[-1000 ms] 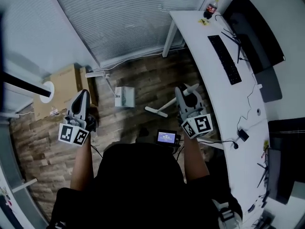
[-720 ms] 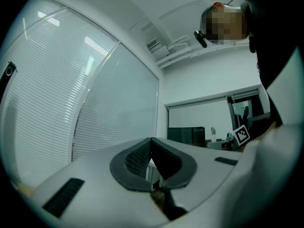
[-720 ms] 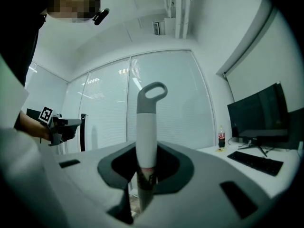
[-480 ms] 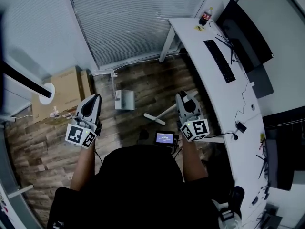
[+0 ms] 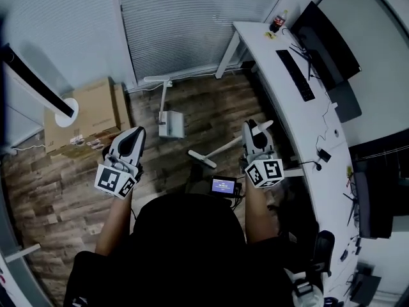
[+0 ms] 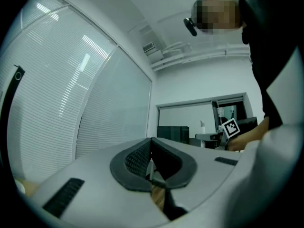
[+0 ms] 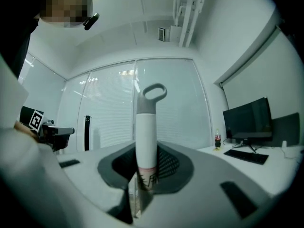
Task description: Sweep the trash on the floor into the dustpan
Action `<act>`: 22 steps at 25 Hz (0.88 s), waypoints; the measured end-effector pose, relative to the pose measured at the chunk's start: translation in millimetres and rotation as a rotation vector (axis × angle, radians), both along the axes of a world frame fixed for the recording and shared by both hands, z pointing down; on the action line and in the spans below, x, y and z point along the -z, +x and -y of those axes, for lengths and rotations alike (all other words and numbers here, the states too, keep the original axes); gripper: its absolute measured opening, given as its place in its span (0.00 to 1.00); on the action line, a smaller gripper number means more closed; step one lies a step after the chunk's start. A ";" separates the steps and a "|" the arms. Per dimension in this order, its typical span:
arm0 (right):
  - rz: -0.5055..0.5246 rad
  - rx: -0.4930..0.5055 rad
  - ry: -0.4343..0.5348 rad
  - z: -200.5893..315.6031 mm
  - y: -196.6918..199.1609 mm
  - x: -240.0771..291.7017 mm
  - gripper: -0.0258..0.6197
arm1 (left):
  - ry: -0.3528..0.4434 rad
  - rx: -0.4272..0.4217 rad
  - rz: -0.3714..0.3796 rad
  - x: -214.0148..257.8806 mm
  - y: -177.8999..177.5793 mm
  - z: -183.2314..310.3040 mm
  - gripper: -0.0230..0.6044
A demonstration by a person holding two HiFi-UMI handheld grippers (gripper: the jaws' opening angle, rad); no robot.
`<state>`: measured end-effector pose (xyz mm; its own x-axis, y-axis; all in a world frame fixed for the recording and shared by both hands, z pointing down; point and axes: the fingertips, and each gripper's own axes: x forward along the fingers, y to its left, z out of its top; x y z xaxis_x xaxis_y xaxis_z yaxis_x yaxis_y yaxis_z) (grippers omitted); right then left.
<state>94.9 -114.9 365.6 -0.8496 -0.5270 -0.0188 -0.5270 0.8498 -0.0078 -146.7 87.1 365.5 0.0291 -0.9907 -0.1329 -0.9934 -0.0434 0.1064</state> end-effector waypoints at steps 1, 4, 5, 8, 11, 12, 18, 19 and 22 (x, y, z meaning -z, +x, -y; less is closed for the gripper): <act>-0.003 0.002 -0.002 -9.9 1.1 -0.4 0.15 | 0.001 -0.002 -0.011 -2.3 1.2 -8.4 0.03; -0.008 0.011 -0.003 -38.2 6.4 -1.7 0.15 | 0.000 -0.013 -0.030 -9.2 8.2 -28.9 0.03; 0.002 0.013 0.002 -46.6 9.3 -0.7 0.15 | -0.002 -0.017 -0.034 -11.8 11.1 -33.9 0.03; 0.052 0.027 0.028 -69.5 19.6 7.2 0.15 | -0.008 -0.028 -0.053 -18.8 19.8 -44.4 0.03; 0.052 0.064 0.019 -83.8 23.7 5.1 0.14 | -0.009 -0.030 -0.063 -21.9 30.5 -49.9 0.03; 0.047 0.078 0.012 -85.9 24.7 2.7 0.14 | -0.011 -0.029 -0.063 -22.4 35.3 -50.2 0.03; 0.039 0.090 -0.022 -82.9 37.6 -9.0 0.14 | -0.028 -0.014 -0.050 -21.9 61.9 -46.9 0.03; 0.041 0.096 -0.025 -82.0 40.2 -10.1 0.14 | -0.031 -0.004 -0.047 -21.0 64.5 -45.4 0.03; 0.034 0.126 -0.033 -80.0 51.4 -12.5 0.14 | -0.043 0.021 -0.040 -17.8 78.3 -39.1 0.03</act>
<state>146.3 -35.0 378.1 -0.9084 -0.4169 -0.0333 -0.4149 0.9083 -0.0525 -68.4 126.2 383.3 0.0036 -0.9958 -0.0913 -0.9890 -0.0170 0.1469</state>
